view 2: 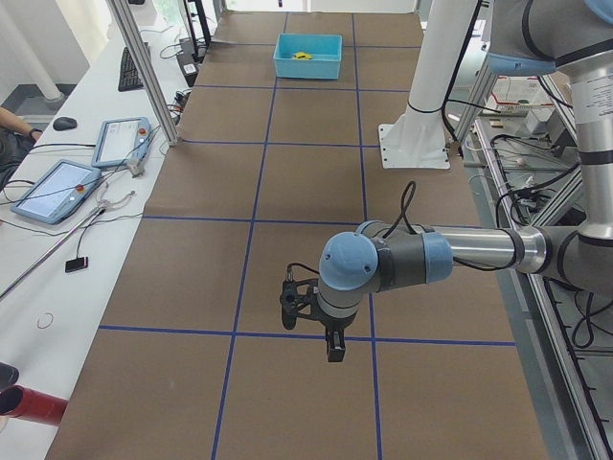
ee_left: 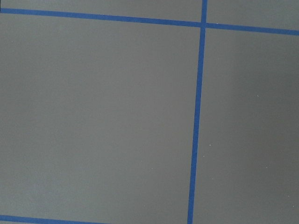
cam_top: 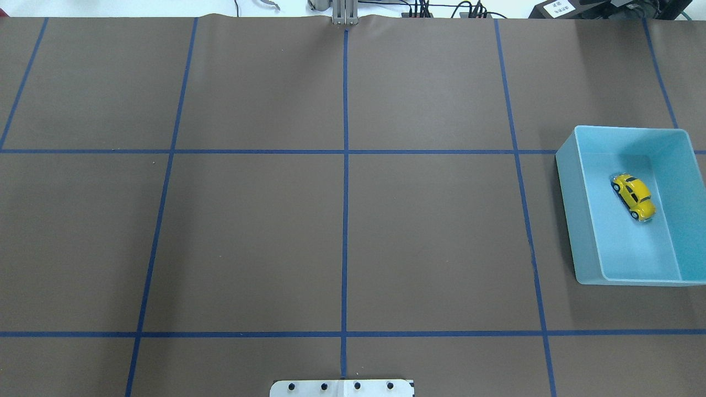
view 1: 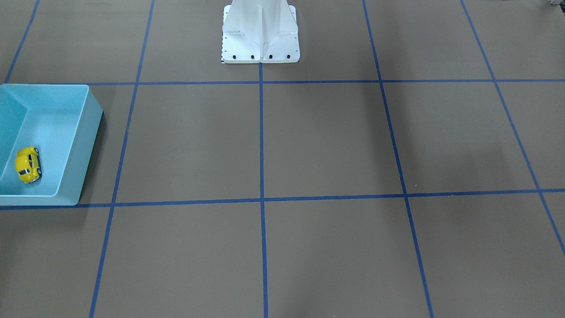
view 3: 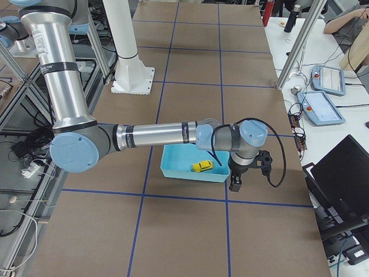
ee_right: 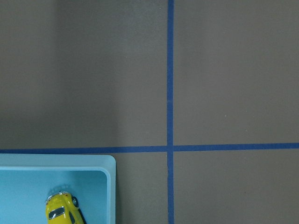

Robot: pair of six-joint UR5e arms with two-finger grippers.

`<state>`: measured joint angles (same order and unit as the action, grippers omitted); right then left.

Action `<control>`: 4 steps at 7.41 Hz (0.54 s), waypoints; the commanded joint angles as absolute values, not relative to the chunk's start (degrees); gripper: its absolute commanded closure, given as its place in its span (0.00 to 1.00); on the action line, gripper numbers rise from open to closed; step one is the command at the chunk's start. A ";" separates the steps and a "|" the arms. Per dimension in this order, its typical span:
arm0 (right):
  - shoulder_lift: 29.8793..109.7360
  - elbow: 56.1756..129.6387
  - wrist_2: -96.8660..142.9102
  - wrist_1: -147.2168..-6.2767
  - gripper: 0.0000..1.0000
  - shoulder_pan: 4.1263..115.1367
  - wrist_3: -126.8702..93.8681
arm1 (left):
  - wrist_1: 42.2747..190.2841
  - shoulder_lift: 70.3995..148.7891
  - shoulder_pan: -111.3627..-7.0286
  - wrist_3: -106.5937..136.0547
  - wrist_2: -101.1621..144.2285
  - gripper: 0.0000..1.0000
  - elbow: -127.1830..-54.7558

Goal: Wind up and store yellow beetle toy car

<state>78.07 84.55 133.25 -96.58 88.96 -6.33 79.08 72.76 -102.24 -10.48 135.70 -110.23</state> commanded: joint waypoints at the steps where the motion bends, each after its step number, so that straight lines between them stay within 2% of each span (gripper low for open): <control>1: 79.62 84.72 133.24 -96.59 0.00 89.73 -7.38 | 79.36 73.21 -102.13 -10.63 135.70 0.00 -109.08; 4: 79.80 84.81 133.24 -96.59 0.00 90.08 -7.30 | 85.57 73.74 -99.07 -10.72 135.79 0.00 -106.10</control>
<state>79.69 84.78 133.24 -96.59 89.80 -7.33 82.08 73.52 -100.89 -10.69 135.72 -107.70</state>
